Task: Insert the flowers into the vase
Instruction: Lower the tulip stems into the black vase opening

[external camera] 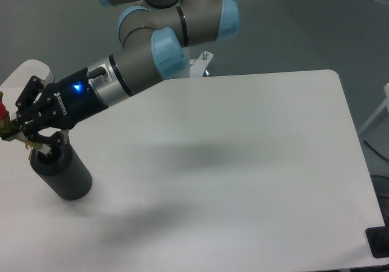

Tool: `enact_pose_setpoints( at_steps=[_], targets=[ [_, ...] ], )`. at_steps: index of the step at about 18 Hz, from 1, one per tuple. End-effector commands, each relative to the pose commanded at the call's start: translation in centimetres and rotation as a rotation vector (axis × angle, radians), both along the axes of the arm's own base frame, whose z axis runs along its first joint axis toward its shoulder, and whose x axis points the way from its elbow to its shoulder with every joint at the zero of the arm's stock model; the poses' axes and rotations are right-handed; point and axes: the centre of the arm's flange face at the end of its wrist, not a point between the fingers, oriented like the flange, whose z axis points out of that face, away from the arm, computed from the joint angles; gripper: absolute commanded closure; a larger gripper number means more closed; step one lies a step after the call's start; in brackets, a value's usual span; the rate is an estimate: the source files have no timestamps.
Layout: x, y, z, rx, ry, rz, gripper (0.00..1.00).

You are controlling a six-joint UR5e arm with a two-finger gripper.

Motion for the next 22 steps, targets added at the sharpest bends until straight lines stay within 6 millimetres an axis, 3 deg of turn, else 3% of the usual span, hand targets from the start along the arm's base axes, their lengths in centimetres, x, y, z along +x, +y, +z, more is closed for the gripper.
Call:
enact_pose_setpoints(
  at_steps=[6,22],
  targets=[
    [0.5,0.1,-1.2,0.007,0.009,-0.016,0.91],
    [2.3,0.4,-8.5,0.009,0.038,-0.088,0.84]
  ],
)
